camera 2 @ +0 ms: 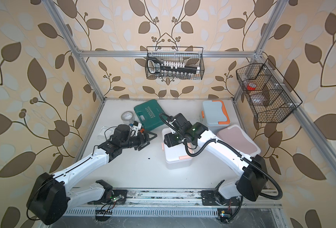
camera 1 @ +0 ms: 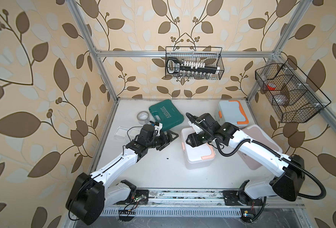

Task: Open first aid kits and take out gauze
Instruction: Open the fastener of the first aid kit.

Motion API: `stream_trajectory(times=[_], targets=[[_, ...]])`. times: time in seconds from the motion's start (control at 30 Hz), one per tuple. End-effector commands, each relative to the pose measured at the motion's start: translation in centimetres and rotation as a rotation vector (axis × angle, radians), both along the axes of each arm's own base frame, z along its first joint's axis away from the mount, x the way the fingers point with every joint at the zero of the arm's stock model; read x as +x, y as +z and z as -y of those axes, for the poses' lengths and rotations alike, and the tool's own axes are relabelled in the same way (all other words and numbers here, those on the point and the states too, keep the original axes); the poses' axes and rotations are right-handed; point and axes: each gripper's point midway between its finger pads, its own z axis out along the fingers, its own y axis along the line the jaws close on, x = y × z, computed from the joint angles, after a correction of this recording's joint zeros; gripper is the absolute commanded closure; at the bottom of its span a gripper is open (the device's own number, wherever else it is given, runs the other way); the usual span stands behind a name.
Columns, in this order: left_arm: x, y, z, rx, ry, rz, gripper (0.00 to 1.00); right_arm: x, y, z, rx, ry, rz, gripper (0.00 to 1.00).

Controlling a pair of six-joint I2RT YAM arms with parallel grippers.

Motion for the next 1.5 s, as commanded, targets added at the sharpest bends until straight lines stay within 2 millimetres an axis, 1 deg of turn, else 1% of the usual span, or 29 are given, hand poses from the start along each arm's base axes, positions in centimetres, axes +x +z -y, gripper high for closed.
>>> stream_trajectory(times=[0.0, 0.03, 0.1, 0.17, 0.23, 0.27, 0.37, 0.47, 0.57, 0.67, 0.77, 0.97, 1.1, 1.23, 1.33, 1.47], targets=[[0.2, 3.9, 2.8, -0.207, -0.132, 0.095, 0.01, 0.2, -0.7, 0.5, -0.049, -0.008, -0.003, 0.43], [0.4, 3.9, 3.0, -0.228, -0.136, 0.095, 0.01, 0.1, -1.0, 0.4, -0.051, -0.005, -0.013, 0.44], [1.0, 3.3, 3.5, -0.245, -0.144, 0.079, 0.01, 0.1, -1.5, 0.5, -0.063, -0.006, -0.023, 0.52], [1.4, 2.7, 3.8, -0.265, -0.146, 0.066, 0.01, 0.0, -2.0, 0.7, -0.078, -0.010, -0.035, 0.53], [1.6, 2.3, 4.1, -0.300, -0.146, 0.060, 0.01, -0.3, -2.3, 0.9, -0.087, -0.013, -0.046, 0.57], [1.6, 1.8, 4.3, -0.313, -0.147, 0.049, 0.01, -0.5, -2.5, 1.1, -0.088, -0.015, -0.051, 0.59], [0.9, 1.0, 5.5, -0.332, -0.173, 0.037, 0.01, -1.1, -3.3, 1.5, -0.093, -0.018, -0.076, 0.62], [0.3, 0.4, 6.8, -0.337, -0.202, 0.038, 0.01, -1.8, -3.9, 1.7, -0.087, -0.023, -0.101, 0.62], [0.1, 0.3, 7.2, -0.371, -0.211, 0.051, 0.04, -2.3, -4.2, 1.7, -0.068, -0.030, -0.119, 0.62], [0.0, 0.5, 7.2, -0.408, -0.213, 0.073, 0.17, -3.0, -4.6, 1.9, -0.058, -0.035, -0.136, 0.62], [-0.5, 0.5, 7.2, -0.428, -0.222, 0.079, 0.23, -3.3, -4.9, 2.2, -0.055, -0.041, -0.142, 0.62], [-1.6, 0.8, 6.9, -0.447, -0.228, 0.100, 0.26, -3.4, -5.2, 2.4, -0.059, -0.051, -0.148, 0.61], [-2.4, 1.6, 6.7, -0.470, -0.235, 0.121, 0.23, -3.6, -5.8, 2.4, -0.065, -0.055, -0.160, 0.62], [-2.9, 2.0, 6.8, -0.476, -0.241, 0.128, 0.22, -3.6, -6.3, 2.5, -0.065, -0.060, -0.168, 0.62], [-3.1, 2.8, 6.8, -0.491, -0.245, 0.148, 0.23, -3.7, -6.7, 2.5, -0.071, -0.061, -0.176, 0.62], [-3.4, 4.4, 6.5, -0.518, -0.249, 0.186, 0.24, -3.8, -7.4, 2.8, -0.088, -0.069, -0.186, 0.62]])
